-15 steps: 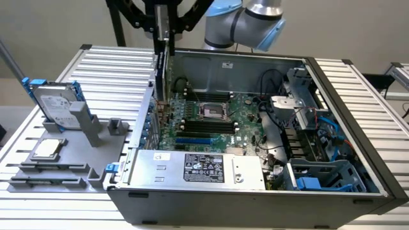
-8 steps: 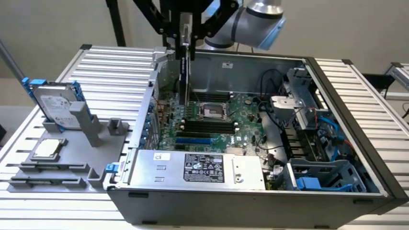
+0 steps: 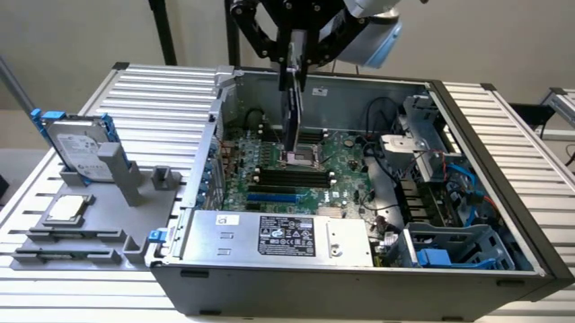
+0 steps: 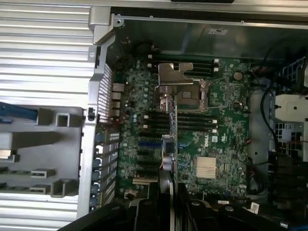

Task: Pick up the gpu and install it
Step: 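Pick up the gpu and move the gpu toward the slot, then insert the gpu into the slot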

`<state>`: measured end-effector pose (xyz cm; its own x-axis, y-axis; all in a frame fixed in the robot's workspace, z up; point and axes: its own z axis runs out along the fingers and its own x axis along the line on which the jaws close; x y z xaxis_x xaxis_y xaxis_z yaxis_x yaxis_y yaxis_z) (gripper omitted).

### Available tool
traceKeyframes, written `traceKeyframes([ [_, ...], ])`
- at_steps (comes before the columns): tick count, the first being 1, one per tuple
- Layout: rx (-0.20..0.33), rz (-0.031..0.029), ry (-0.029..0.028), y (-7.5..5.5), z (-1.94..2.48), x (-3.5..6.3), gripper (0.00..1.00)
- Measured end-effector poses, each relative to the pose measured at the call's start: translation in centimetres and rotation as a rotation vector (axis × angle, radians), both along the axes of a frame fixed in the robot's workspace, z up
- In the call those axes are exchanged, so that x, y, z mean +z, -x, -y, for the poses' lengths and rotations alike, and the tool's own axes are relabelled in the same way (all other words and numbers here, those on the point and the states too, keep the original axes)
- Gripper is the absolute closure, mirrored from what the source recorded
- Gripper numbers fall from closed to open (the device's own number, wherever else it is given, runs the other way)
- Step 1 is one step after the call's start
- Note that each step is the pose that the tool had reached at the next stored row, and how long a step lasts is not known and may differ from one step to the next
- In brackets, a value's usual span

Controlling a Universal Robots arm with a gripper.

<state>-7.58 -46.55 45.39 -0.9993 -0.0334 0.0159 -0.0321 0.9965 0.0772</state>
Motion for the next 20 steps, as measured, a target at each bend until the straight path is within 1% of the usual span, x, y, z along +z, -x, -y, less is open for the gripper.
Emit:
traceKeyframes([
  [6, 0.0, -0.0004, 0.0, -2.7, -1.11, -0.93, 0.73],
  [9, 0.0, -0.0015, 0.0, -3.7, -1.53, -1.26, 0.73],
  [11, 0.0, -0.0056, 0.0, -4.3, -1.62, -1.3, 0.73],
  [12, 0.0, -0.0087, 0.0001, -4.4, -1.62, -1.29, 0.73],
  [20, 0.0, -0.0089, 0.0, -4.4, -1.62, -1.3, 0.73],
])
